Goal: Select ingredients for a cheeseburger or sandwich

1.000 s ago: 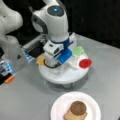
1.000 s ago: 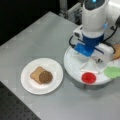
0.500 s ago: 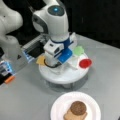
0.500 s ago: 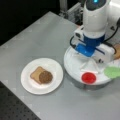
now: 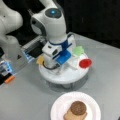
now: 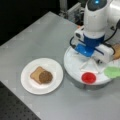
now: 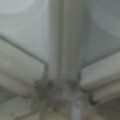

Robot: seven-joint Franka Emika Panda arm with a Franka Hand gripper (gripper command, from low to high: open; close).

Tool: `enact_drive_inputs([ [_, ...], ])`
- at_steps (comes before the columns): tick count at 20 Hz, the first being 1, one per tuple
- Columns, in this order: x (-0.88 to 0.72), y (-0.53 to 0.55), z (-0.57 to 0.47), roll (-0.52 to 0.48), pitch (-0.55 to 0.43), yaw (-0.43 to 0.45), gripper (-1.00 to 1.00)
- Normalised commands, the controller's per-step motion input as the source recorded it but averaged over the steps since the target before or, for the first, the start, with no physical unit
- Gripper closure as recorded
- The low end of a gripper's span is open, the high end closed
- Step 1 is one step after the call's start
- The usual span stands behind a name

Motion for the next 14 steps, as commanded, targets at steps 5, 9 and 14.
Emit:
enact_drive_inputs([
  [5, -0.15, 0.09, -0.1, -0.021, -0.151, 0.225, -1.0],
  [9, -0.15, 0.01, -0.11, 0.118, -0.205, 0.455, -1.0],
  [14, -0.14, -0.11, -0.08, 0.156, -0.162, 0.53, -1.0],
])
